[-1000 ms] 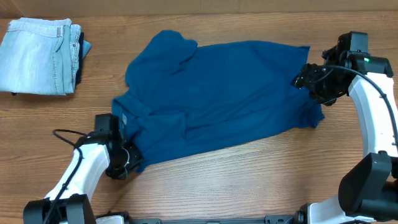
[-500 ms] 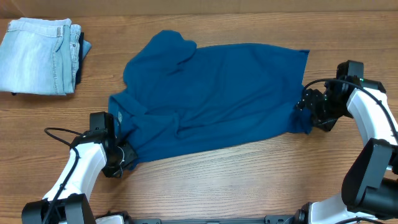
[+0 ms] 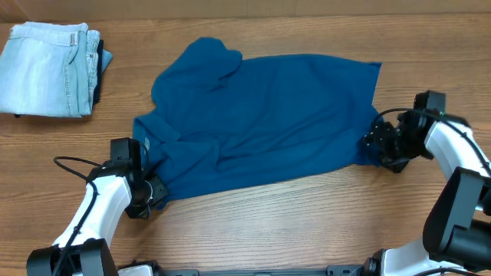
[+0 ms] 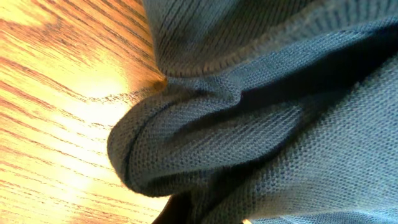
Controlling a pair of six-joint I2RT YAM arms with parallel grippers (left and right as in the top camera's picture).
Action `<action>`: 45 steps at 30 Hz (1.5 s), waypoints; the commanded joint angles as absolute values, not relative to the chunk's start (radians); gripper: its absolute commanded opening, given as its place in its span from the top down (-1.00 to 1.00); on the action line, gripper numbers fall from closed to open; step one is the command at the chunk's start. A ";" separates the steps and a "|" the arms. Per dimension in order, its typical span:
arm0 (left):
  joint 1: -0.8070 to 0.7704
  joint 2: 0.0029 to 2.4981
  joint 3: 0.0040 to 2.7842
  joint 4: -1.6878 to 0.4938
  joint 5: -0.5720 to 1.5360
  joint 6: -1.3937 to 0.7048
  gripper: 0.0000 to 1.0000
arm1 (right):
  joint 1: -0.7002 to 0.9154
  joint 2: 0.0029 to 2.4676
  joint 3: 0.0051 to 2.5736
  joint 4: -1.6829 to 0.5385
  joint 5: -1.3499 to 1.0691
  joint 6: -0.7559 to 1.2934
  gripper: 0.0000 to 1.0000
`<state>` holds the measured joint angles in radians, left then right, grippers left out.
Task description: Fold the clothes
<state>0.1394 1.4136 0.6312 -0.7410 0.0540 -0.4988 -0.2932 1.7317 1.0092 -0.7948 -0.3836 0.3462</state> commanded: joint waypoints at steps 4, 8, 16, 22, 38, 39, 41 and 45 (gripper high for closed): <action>0.158 1.417 0.639 -0.749 -0.029 -0.494 0.91 | -0.297 1.729 0.956 -0.715 -0.534 0.315 -0.44; 0.158 1.417 0.639 -0.752 -0.029 -0.494 0.91 | -0.327 1.729 0.957 -0.714 -0.326 0.355 -0.34; 0.158 1.417 0.639 -0.756 -0.029 -0.494 0.91 | -0.460 1.729 0.957 -0.670 -0.236 0.420 -0.24; 0.158 1.417 0.639 -0.756 -0.029 -0.494 0.90 | -0.511 1.729 0.957 -0.633 -0.265 0.410 -0.15; 0.158 1.417 0.639 -0.758 -0.025 -0.494 0.90 | -0.459 1.729 0.956 -0.811 -0.424 0.293 0.16; 0.158 1.417 0.639 -0.758 -0.026 -0.494 0.90 | -0.459 1.729 0.956 -0.806 -0.405 0.297 0.24; 0.158 1.417 0.639 -0.759 -0.025 -0.494 0.90 | -0.459 1.729 0.956 -0.798 -0.394 0.310 0.40; 0.158 1.417 0.639 -0.759 -0.025 -0.494 0.90 | -0.459 1.729 0.956 -0.778 -0.394 0.311 0.46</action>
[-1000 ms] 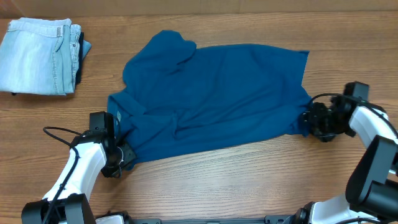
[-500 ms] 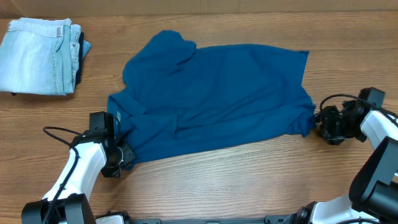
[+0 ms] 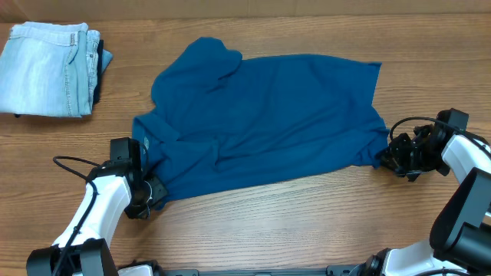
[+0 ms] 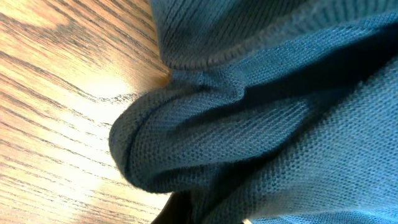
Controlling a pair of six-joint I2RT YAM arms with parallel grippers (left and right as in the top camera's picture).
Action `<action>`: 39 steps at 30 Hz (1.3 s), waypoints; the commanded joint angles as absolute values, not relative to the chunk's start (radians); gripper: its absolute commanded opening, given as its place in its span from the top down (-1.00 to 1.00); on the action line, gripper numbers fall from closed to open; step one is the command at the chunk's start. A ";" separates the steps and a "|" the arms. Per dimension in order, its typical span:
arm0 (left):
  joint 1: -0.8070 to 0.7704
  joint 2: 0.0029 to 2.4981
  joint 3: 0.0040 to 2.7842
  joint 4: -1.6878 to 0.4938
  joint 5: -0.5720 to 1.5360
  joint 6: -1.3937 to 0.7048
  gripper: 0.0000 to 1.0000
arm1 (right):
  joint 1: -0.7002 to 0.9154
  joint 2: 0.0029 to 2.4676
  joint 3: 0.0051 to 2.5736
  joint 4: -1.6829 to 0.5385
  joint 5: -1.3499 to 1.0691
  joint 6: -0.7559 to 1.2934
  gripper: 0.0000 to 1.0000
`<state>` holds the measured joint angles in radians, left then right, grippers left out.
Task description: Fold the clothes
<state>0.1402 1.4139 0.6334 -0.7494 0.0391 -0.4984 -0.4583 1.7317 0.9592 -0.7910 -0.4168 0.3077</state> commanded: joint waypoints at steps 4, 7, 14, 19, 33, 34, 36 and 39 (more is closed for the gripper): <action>0.158 1.417 0.639 -0.759 -0.026 -0.493 0.89 | -0.459 1.729 0.956 -0.775 -0.395 0.311 0.53; 0.158 1.417 0.639 -0.759 -0.026 -0.493 0.89 | -0.459 1.729 0.956 -0.760 -0.420 0.310 0.38; 0.158 1.417 0.639 -0.759 -0.025 -0.493 0.89 | -0.438 1.729 0.955 -0.749 -0.433 0.307 0.39; 0.158 1.417 0.639 -0.759 -0.025 -0.493 0.89 | -0.384 1.729 0.955 -0.749 -0.457 0.307 0.49; 0.158 1.417 0.639 -0.773 -0.025 -0.493 0.90 | -0.372 1.729 0.956 -0.755 -0.242 0.322 0.85; 0.158 1.417 0.639 -0.774 -0.026 -0.493 0.90 | -0.372 1.728 0.956 -0.748 -0.227 0.323 0.86; 0.158 1.417 0.639 -0.775 -0.025 -0.493 0.90 | -0.373 1.728 0.956 -0.730 -0.197 0.354 0.89; 0.158 1.417 0.639 -0.779 -0.026 -0.493 0.90 | -0.381 1.728 0.956 -0.701 -0.165 0.388 0.90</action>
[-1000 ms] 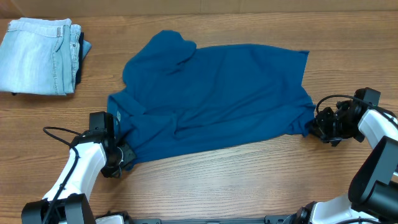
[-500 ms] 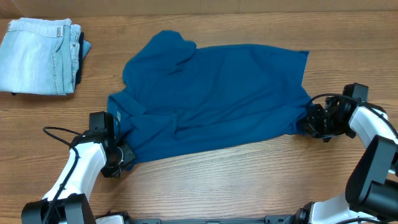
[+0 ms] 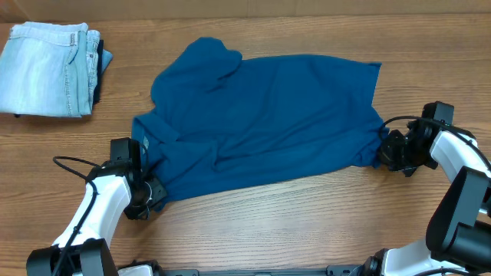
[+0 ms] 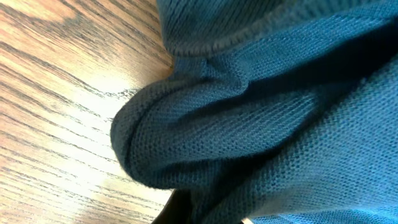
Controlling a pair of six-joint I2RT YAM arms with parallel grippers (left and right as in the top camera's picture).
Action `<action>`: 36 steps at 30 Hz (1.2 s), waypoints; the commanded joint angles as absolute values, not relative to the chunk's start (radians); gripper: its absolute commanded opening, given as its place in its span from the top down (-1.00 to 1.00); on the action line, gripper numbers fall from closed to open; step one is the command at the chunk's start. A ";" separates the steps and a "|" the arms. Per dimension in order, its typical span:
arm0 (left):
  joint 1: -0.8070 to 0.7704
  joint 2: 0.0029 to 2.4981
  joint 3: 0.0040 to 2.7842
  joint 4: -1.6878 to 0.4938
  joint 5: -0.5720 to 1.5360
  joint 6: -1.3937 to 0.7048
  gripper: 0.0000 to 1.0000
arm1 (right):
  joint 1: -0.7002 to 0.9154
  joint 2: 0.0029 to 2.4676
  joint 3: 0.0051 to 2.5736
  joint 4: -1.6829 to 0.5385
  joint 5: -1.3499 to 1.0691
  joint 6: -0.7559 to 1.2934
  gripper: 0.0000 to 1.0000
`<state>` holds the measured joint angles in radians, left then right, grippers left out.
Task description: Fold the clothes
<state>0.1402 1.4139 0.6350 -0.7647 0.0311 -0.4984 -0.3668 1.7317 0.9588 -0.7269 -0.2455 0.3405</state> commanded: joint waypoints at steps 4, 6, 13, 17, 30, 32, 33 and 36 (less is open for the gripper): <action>0.158 1.417 0.639 -0.783 -0.025 -0.493 0.90 | -0.384 1.728 0.956 -0.633 -0.101 0.390 0.92; 0.158 1.417 0.640 -0.783 -0.026 -0.493 0.89 | -0.384 1.728 0.956 -0.605 -0.064 0.389 0.92; 0.158 1.417 0.660 -0.809 -0.027 -0.493 0.90 | -0.384 1.728 0.956 -0.522 -0.007 0.331 0.92; 0.159 1.417 0.675 -0.825 -0.029 -0.493 0.90 | -0.384 1.728 0.957 -0.493 0.044 0.303 0.92; 0.159 1.417 0.690 -0.838 -0.037 -0.493 0.89 | -0.384 1.728 1.076 -0.616 -0.163 0.240 0.03; 0.159 1.417 0.690 -0.839 -0.036 -0.493 0.90 | -0.384 1.728 1.074 -0.674 -0.228 0.244 0.03; 0.159 1.417 0.690 -0.839 -0.035 -0.493 0.89 | -0.383 1.728 1.074 -0.697 -0.249 0.265 0.03; 0.159 1.417 0.690 -0.838 -0.035 -0.493 0.89 | -0.380 1.728 1.074 -0.747 -0.271 0.269 0.07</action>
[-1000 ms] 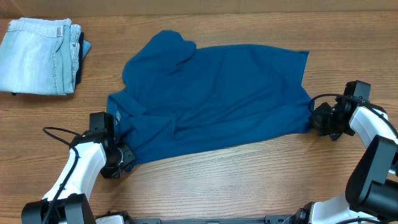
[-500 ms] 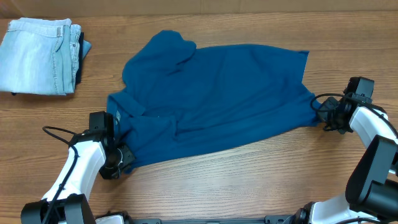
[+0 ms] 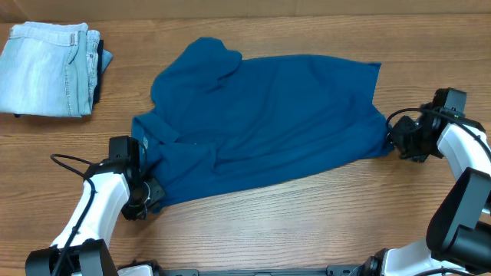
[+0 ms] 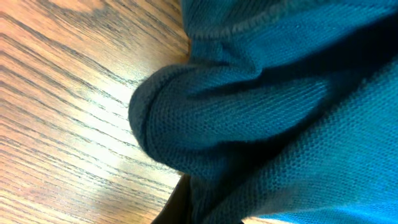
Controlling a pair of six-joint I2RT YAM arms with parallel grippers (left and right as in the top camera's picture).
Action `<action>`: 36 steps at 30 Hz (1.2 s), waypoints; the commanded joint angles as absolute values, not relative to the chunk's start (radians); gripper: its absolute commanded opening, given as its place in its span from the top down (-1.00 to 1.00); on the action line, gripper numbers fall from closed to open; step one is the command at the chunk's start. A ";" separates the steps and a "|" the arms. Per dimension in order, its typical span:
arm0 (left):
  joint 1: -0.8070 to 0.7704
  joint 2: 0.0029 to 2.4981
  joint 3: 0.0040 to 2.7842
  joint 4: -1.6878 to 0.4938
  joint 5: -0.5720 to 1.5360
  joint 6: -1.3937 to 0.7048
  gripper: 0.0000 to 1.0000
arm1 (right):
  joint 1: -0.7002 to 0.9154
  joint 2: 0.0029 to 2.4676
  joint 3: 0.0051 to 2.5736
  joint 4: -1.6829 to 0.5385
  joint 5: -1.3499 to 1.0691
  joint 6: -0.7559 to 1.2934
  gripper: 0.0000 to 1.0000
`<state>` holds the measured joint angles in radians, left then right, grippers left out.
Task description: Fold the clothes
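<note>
A blue shirt (image 3: 268, 115) lies spread across the middle of the wooden table, wrinkled along its left side. My left gripper (image 3: 147, 196) is at the shirt's lower left corner, shut on a bunched fold of the knit (image 4: 280, 112). That fold fills the left wrist view, and only a dark finger (image 4: 177, 208) shows at its bottom edge. My right gripper (image 3: 393, 143) is at the shirt's lower right corner, and the hem runs taut into its jaws. The jaws themselves are too small to make out there.
A folded stack of pale blue jeans (image 3: 46, 69) sits at the far left corner. Bare wood of the table (image 3: 291, 222) shows in front of the shirt, between the two arms. A black cable loops beside the left arm.
My right gripper has shifted a little right and towards the far side, and the shirt's right corner has gone with it. The left gripper has edged slightly outward, still on the bunched cloth.
Both grippers were at the shirt's lower corners, the left one on a bunched fold. The right gripper then stood farther right with the corner drawn out, then nearer the shirt again. It is now farther right and back. The shirt's near right edge lies straighter.
</note>
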<state>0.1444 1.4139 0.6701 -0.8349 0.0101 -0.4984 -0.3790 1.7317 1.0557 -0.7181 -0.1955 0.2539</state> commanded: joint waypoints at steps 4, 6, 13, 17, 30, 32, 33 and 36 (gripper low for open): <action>0.159 1.417 0.690 -0.838 -0.034 -0.493 0.89 | -0.380 1.728 1.053 -0.787 -0.249 0.280 0.07; 0.159 1.417 0.690 -0.838 -0.034 -0.493 0.89 | -0.380 1.729 1.036 -0.788 -0.236 0.292 0.09; 0.159 1.417 0.690 -0.838 -0.034 -0.493 0.89 | -0.380 1.729 0.969 -0.791 -0.168 0.339 0.47; 0.159 1.417 0.690 -0.837 -0.034 -0.482 0.89 | -0.380 1.729 0.953 -0.784 -0.162 0.339 0.53; 0.159 1.417 0.690 -0.834 -0.033 -0.475 0.88 | -0.382 1.728 0.953 -0.572 0.100 0.355 0.88; 0.159 1.417 0.690 -0.834 -0.033 -0.475 0.89 | -0.382 1.728 0.955 -0.532 0.096 0.324 0.89; 0.159 1.417 0.690 -0.834 -0.033 -0.475 0.89 | -0.382 1.728 0.955 -0.508 0.094 0.305 0.89; 0.159 1.417 0.690 -0.834 -0.033 -0.475 0.89 | -0.382 1.728 0.957 -0.434 0.088 0.253 0.89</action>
